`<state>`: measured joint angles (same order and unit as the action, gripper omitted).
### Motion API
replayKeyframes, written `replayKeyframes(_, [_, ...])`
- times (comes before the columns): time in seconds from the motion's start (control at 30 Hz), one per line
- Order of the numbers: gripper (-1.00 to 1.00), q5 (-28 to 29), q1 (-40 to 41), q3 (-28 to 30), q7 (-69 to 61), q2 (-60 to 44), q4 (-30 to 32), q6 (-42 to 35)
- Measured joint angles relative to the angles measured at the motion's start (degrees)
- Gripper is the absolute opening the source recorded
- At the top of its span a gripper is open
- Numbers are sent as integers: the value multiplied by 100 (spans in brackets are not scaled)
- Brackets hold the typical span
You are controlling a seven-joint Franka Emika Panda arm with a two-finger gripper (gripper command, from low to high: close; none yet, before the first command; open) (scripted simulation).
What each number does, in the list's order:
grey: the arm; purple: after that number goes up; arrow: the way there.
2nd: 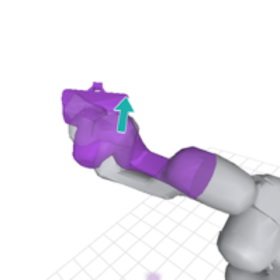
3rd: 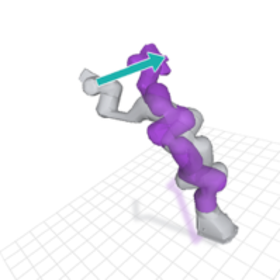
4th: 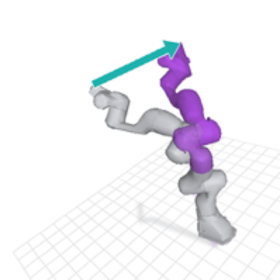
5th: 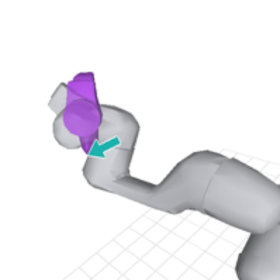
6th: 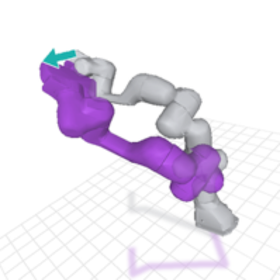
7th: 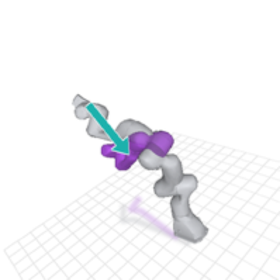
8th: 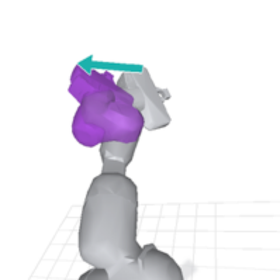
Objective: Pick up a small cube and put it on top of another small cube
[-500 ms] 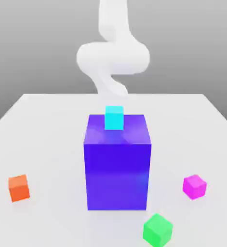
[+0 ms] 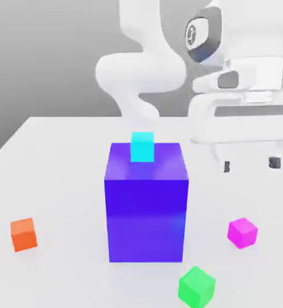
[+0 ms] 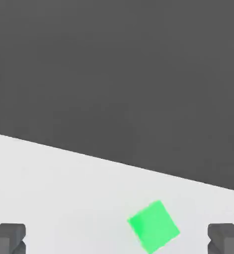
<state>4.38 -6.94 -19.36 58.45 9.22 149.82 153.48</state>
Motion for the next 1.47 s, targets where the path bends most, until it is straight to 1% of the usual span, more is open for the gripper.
replayKeyframes(0.1, [0, 152, -282, -246, 269, -633, 304, 364])
replayKeyframes(0.23, [0, 392, -633, -349, 634, -1461, 647, 860])
replayKeyframes(0.33, [0, 963, -954, 63, 1090, -2039, 581, 1267])
replayKeyframes(0.43, [0, 1510, -1485, 715, 1511, -2597, 455, 1685])
replayKeyframes(0.47, [-100, 1591, -1712, 961, 1574, -2766, 419, 1826])
replayKeyframes(0.63, [-100, 1601, -1711, 960, 1584, -2766, 419, 1834])
replayKeyframes(0.67, [-100, 1675, -1813, 1078, 1643, -2852, 399, 1902])
replayKeyframes(0.7, [-100, 1642, -1765, 1022, 1619, -2804, 410, 1864])
replayKeyframes(0.77, [-100, 1369, -1535, 729, 1413, -2534, 475, 1661])
replayKeyframes(0.87, [-100, 741, -1223, 274, 937, -1996, 606, 1266])
replayKeyframes(0.93, [-100, 325, -1144, 122, 616, -1632, 679, 985])
replayKeyframes(1.0, [-100, 134, -856, 249, 308, -1550, 416, 648])
replayKeyframes(1.17, [-100, -160, 43, 893, -476, -1626, -571, -245])
replayKeyframes(1.23, [-100, -146, 207, 1048, -583, -1854, -791, -236])
replayKeyframes(1.33, [-100, 20, 174, 1204, -497, -2421, -884, 232])
replayKeyframes(1.37, [100, 65, 158, 1235, -468, -2569, -897, 365])
replayKeyframes(1.47, [100, 65, 158, 1235, -468, -2569, -897, 365])
